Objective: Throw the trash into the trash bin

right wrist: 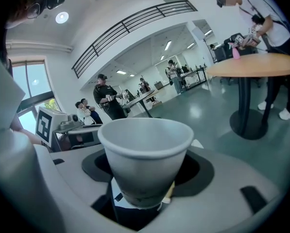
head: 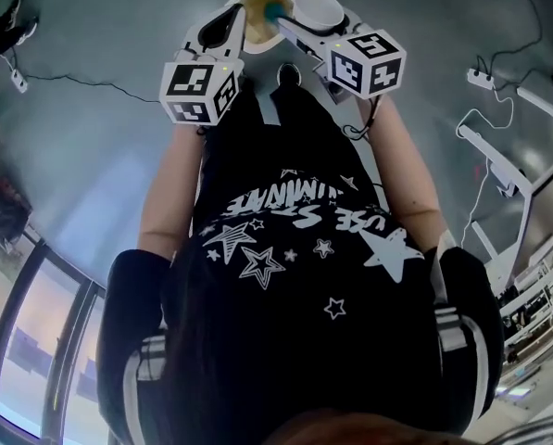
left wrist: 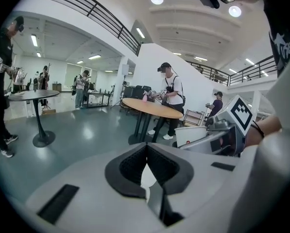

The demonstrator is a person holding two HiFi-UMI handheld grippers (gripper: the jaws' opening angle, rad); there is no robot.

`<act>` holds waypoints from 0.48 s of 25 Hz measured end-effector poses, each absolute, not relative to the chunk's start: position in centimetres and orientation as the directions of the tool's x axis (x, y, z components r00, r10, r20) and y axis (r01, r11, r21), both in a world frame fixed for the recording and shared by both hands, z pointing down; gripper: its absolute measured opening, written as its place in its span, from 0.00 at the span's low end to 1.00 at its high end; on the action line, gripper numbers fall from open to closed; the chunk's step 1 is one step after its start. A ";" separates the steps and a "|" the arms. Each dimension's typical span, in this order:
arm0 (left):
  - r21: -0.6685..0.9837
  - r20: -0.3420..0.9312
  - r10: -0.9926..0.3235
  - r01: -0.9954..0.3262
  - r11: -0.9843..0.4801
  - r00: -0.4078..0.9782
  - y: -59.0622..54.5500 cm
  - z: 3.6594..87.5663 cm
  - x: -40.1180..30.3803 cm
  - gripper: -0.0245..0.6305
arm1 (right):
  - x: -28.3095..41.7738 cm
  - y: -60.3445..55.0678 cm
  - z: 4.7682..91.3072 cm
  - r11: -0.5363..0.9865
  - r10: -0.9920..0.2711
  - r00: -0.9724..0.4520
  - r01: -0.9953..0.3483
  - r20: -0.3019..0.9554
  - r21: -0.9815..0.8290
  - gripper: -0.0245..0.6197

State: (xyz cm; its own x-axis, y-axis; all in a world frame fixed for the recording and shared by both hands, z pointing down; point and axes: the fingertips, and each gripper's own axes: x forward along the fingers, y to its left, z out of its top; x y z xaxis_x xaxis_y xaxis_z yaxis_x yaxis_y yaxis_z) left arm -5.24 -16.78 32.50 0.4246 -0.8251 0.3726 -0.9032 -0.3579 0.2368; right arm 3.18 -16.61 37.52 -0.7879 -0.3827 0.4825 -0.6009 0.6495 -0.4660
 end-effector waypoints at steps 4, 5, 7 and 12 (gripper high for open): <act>0.249 0.373 -0.812 -0.892 -0.378 0.448 -18.0 33.8 -5.3 0.05 | 3.0 -16.9 38.9 0.619 -0.397 -0.770 -0.626 0.499 -0.474 0.52; 0.258 0.378 -0.810 -0.891 -0.374 0.449 -18.2 34.2 -5.6 0.05 | 2.8 -17.0 39.3 0.612 -0.401 -0.766 -0.632 0.503 -0.475 0.52; 0.270 0.389 -0.802 -0.889 -0.371 0.453 -18.7 35.0 -6.2 0.05 | 2.3 -17.6 39.9 0.594 -0.416 -0.758 -0.645 0.502 -0.481 0.52; 0.281 0.415 -0.779 -0.881 -0.381 0.470 -19.8 37.3 -8.2 0.05 | 1.0 -19.1 41.9 0.546 -0.450 -0.731 -0.680 0.514 -0.489 0.52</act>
